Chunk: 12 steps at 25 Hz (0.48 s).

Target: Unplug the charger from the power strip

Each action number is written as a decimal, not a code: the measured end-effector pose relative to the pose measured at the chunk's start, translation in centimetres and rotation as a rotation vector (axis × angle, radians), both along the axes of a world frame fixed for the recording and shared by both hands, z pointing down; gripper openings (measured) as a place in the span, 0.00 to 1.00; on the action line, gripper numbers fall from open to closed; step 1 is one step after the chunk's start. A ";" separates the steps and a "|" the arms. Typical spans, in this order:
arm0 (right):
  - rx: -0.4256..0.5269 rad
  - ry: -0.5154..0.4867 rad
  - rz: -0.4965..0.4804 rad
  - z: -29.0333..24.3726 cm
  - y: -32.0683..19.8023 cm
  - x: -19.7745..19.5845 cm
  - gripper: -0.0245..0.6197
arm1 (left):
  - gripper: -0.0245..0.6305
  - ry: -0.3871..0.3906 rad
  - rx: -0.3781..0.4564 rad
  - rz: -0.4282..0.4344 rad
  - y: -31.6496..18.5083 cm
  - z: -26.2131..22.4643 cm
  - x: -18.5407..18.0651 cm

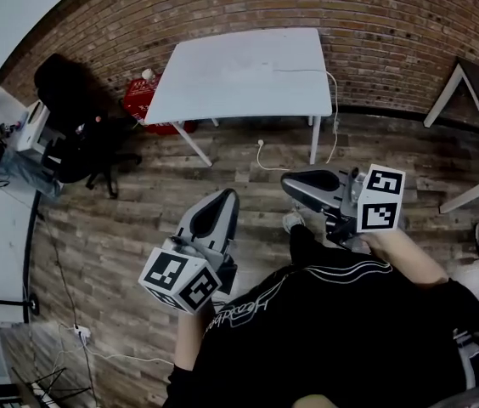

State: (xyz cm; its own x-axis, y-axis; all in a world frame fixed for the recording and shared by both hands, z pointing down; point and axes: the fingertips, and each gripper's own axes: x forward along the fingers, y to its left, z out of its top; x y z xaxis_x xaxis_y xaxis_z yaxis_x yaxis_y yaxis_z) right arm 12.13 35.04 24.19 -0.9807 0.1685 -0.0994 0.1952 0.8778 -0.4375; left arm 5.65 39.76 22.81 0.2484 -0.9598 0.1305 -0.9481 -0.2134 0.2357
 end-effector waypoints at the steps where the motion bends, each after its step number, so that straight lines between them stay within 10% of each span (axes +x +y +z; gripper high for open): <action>1: -0.005 0.004 -0.002 0.3 -1.4 -0.8 0.04 | 0.04 0.003 -0.007 -0.001 -1.4 0.4 -0.7; 12: -0.057 0.019 -0.041 0.9 -20.1 -10.8 0.04 | 0.04 0.027 -0.111 -0.024 -20.3 2.4 -9.9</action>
State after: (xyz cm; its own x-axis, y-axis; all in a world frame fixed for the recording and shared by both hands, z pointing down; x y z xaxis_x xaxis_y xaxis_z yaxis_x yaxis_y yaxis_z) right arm 1.33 14.94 25.05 -0.9749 0.2029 -0.0915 0.2214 0.8426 -0.4909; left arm -4.27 19.50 25.26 0.2300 -0.9457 0.2297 -0.9457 -0.1614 0.2823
